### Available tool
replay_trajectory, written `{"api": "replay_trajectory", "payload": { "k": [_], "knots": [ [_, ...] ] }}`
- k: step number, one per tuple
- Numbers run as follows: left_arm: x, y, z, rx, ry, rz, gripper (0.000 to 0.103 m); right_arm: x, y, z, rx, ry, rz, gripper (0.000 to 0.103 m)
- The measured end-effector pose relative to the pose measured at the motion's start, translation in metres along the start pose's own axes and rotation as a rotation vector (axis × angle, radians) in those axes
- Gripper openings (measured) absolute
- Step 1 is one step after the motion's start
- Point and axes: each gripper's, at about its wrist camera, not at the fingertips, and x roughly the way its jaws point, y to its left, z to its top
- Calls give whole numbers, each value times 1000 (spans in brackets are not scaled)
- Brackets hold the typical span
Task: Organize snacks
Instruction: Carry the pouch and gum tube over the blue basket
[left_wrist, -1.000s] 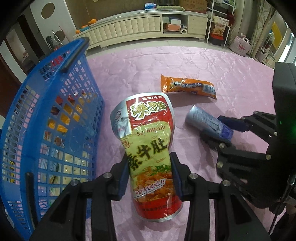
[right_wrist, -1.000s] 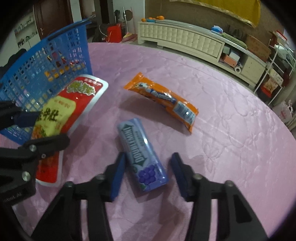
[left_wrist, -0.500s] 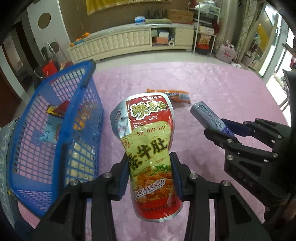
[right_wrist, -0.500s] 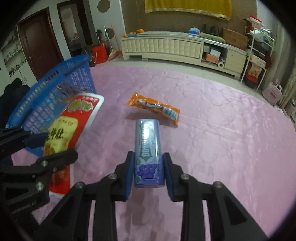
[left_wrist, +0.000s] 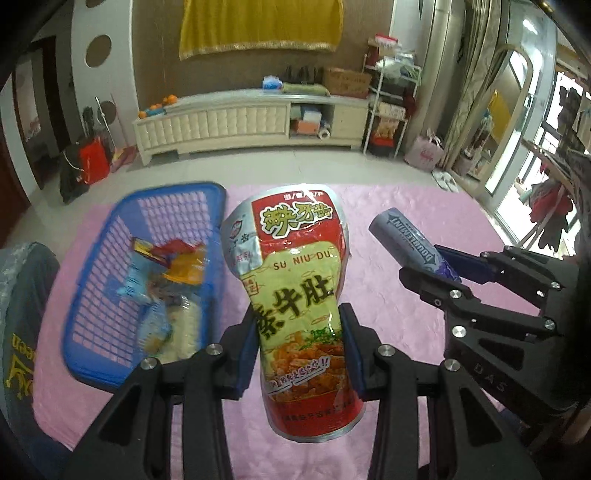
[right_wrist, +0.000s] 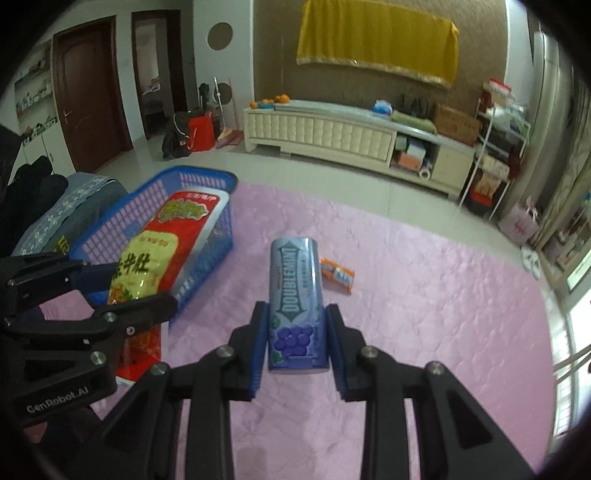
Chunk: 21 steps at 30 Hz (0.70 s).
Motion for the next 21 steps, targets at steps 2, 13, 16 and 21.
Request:
{"api": "replay_trajectory", "payload": {
  "k": [2,13,16,21],
  "knots": [
    [-10,11,3,-14,-13,-4,38,-6,12,11,-17,-14,-1,35],
    [-55,100,14,-117,-56,-3,38,-6,73,55,-99,-54,-4,35],
    [-62,124,17,-140,-68,1,38,0,88,65,-117,-47,1,35],
    [-59,160,17,-179,-55,24,38,21,111,78,-162,11,-34,35]
  ]
}}
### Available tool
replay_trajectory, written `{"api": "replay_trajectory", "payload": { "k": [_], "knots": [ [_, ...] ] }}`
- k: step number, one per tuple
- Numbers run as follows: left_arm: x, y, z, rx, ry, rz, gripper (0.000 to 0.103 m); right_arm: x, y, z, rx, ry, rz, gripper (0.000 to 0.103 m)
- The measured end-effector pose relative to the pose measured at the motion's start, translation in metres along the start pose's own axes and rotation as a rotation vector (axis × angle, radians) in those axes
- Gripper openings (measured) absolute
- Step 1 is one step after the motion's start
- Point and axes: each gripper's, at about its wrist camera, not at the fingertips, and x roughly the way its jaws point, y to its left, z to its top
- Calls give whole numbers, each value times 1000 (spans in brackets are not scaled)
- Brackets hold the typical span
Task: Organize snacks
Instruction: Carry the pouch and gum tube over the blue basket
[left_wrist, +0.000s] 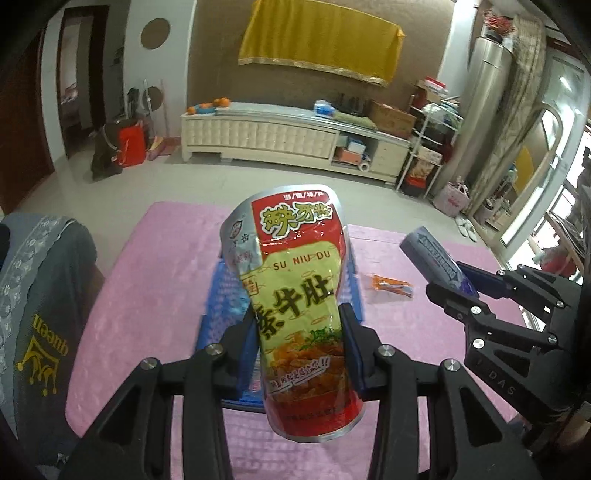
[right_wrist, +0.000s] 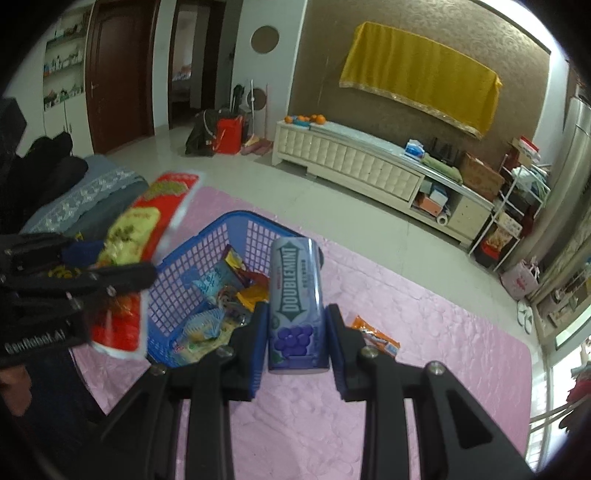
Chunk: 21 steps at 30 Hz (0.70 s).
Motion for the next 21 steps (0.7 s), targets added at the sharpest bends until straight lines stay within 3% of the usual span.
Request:
{"api": "replay_trajectory", "payload": {
  "k": [11,21],
  "knots": [
    [32,34,2,-22,76,-14,38,53,18,18,67,153,-7,35],
    [70,36,4,38,161,-46,38,105,31,17,74,314,-89,35]
  ]
}}
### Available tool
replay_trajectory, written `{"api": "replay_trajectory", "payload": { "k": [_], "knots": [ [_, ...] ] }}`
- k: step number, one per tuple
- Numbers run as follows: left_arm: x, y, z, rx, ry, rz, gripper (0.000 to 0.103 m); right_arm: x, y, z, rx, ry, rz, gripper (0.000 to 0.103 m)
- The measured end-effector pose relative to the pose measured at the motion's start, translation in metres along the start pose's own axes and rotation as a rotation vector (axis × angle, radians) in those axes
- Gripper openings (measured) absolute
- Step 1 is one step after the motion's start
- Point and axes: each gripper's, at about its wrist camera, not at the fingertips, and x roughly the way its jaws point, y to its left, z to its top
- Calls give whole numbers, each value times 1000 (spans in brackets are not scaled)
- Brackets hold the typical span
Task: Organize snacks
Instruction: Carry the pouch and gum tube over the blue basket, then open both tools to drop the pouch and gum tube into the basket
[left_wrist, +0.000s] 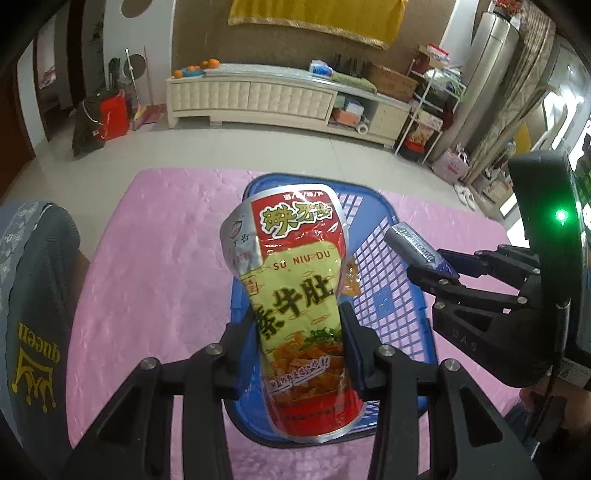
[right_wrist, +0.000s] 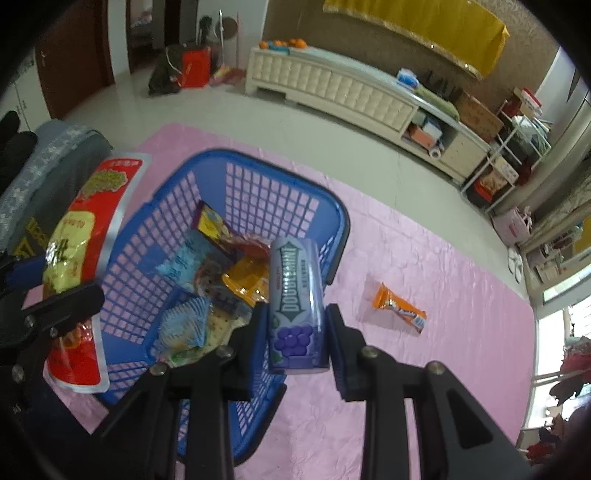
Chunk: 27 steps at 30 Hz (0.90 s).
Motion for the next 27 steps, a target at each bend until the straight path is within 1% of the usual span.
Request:
{"api": "replay_trajectory", "payload": {
  "k": [3,6,11,14,16,18,19,20,24,27],
  "knots": [
    [11,2,-1,16,27,-1,38,7,3,0,3,25,-14,35],
    [19,9,-2,-8,54,-40,38,13,4,-2,13,46,-17,35],
    [28,5,-10,32,77,-40,40,14,10,-5,-7,53,-18,35],
    [32,-1,-12,76,83,3,42,14,14,-6,-15,55,-13,35],
    [33,-2,-11,83,89,20,43,14,14,-6,-19,51,-14,35],
    [33,-2,-12,76,96,24,47,14,13,-5,-16,50,-6,35],
    [33,0,-13,73,98,25,54,13,13,-5,-15,50,0,35],
    [32,1,-14,72,98,20,57,12,13,-6,-15,47,5,35],
    [28,0,-21,95,106,20,65,8,14,-8,-14,35,20,35],
    [20,-7,-22,121,80,56,70,8,16,-10,-18,36,22,35]
  ]
}}
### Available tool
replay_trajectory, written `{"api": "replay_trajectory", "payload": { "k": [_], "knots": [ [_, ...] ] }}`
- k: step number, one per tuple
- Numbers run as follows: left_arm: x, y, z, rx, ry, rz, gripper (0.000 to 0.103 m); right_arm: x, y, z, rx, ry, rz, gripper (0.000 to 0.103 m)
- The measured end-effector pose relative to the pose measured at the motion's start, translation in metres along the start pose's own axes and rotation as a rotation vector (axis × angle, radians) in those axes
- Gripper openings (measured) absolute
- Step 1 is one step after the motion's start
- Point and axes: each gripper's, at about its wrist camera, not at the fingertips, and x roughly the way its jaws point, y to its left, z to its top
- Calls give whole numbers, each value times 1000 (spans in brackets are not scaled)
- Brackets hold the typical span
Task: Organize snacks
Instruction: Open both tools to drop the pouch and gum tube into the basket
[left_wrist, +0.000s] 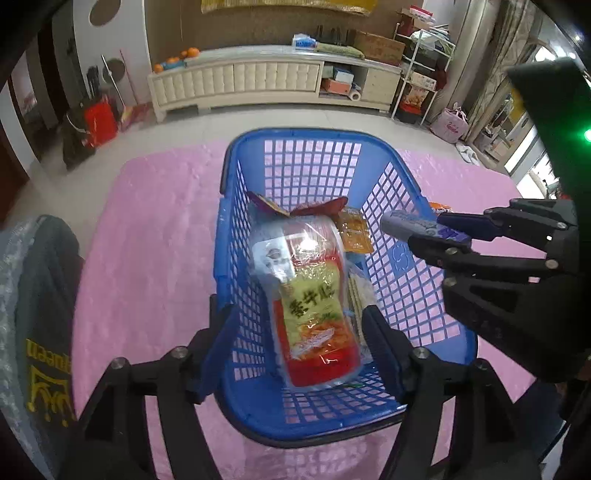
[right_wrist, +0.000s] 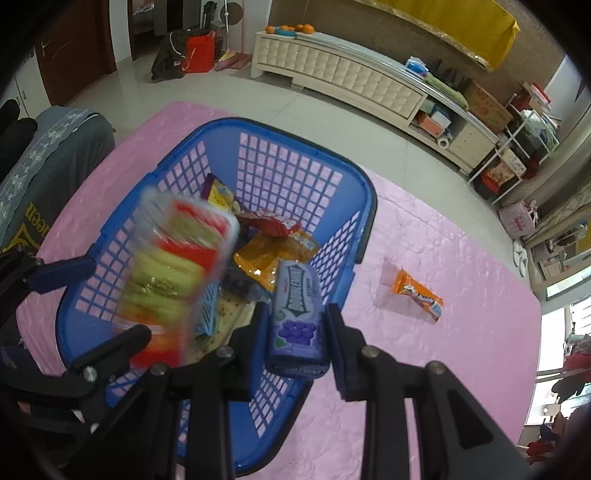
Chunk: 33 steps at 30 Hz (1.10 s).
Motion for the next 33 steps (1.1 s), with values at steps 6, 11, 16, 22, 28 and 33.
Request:
{"api": "replay_trajectory", "payload": {
  "k": [6,11,16,22,28,33],
  "knots": [
    [-21,-2,-1,36,-55,71,75,-1,6,-1,-13,1,2,35],
    [-29,13,-2,-6,-77,63,75,-2,14,2,-32,-3,-12,35],
    [-29,20,-2,-26,-79,51,75,1,17,3,-39,16,-31,35],
    [-25,24,-4,-49,-74,28,75,3,20,4,-43,-2,-92,45],
    [-27,25,-8,-68,-68,13,75,-9,18,3,-54,-52,-114,90],
    [-36,18,-7,-62,-72,17,75,-18,7,-3,-12,-55,-74,90]
  ]
}}
